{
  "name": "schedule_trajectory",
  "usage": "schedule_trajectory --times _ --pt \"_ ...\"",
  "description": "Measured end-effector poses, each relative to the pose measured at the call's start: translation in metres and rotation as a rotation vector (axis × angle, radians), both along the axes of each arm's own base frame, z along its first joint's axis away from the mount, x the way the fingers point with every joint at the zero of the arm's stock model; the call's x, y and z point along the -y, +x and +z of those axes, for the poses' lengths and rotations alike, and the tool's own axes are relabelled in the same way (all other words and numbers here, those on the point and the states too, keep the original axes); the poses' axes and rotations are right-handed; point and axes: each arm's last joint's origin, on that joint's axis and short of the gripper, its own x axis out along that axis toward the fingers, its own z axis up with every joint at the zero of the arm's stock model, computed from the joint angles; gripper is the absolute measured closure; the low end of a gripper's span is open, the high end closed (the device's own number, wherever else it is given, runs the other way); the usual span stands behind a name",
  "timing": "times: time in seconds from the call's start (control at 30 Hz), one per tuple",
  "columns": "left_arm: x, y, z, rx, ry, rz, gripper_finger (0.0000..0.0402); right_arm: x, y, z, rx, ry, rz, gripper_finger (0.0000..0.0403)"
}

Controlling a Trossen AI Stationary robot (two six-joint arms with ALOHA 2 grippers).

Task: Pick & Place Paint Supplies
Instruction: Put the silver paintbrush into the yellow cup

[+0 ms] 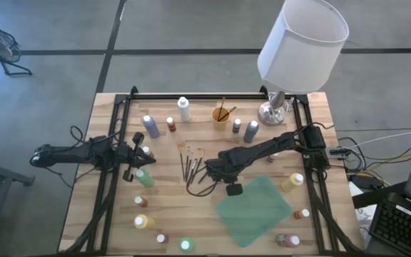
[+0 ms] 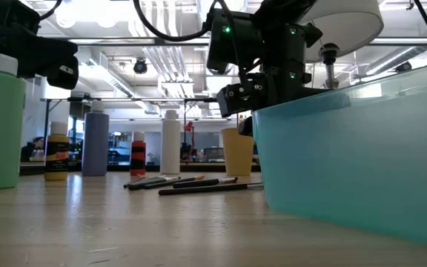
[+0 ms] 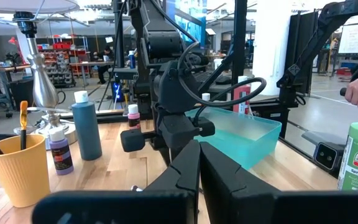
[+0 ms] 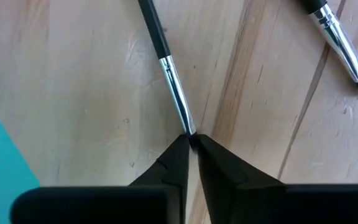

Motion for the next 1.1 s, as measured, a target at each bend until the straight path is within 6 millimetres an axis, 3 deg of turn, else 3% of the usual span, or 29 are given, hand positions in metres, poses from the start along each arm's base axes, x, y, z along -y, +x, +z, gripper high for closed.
schedule_trajectory --times 0.43,0.8,1.1 --pt "0.0 0.0 0.0 0.0 0.0 0.0 0.0388 0.0 -0.001 0.009 -0.05 -0.007 0.038 0.0394" --pt "0.0 0.0 0.0 0.0 0.0 0.0 0.0388 0.0 0.009 0.078 0.048 -0.037 0.088 0.0394" --pt "0.0 0.0 0.0 -0.001 0.0 0.0 0.0388 0.011 -0.009 0.137 0.058 -0.369 0.075 0.0394"
